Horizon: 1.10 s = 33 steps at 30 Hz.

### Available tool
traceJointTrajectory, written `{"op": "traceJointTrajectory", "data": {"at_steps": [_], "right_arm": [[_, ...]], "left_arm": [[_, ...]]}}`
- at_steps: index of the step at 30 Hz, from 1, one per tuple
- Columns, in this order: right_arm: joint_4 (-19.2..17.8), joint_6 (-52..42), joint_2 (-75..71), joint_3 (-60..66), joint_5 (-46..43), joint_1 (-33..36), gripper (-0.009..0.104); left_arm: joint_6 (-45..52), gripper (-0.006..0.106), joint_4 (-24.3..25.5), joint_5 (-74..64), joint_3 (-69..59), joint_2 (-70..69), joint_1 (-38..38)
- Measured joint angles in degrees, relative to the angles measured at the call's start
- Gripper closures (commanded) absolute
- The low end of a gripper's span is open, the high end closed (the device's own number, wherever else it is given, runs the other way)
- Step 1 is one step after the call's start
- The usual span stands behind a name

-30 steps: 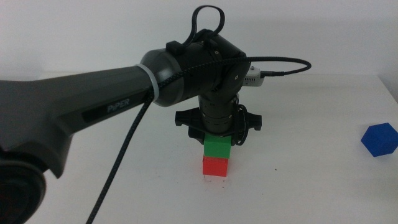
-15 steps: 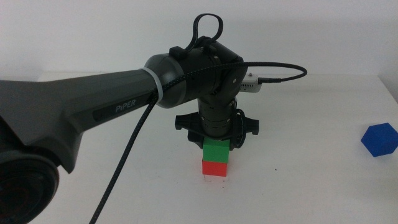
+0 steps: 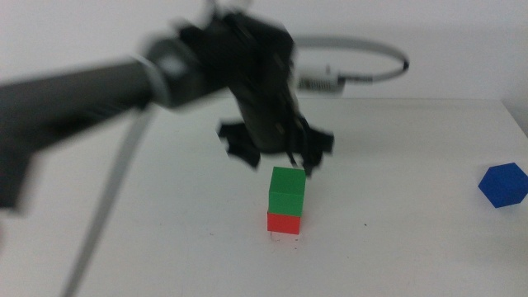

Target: Stack red cubes first, then green, then blue cubes in a specific spot.

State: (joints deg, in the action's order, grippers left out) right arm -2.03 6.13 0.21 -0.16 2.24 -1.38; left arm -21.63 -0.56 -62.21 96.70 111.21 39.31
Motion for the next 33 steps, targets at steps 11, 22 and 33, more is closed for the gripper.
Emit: {"op": "traceJointTrajectory", "data": {"at_steps": [11,22,33], "right_arm": [[0.0,0.0,0.0,0.0,0.0,0.0,0.003],[0.0,0.0,0.0,0.0,0.0,0.0,0.003],[-0.31,0.0,0.0,0.0,-2.24,0.0,0.003]], "left_arm": [[27.25,0.007,-9.3,1.73,-16.64,-39.56,-11.87],[28.61,0.007,-17.9,6.32,-34.46,-68.24,-15.31],[26.7,0.007,-18.14,6.55,-34.46,-69.2,-15.31]]}}
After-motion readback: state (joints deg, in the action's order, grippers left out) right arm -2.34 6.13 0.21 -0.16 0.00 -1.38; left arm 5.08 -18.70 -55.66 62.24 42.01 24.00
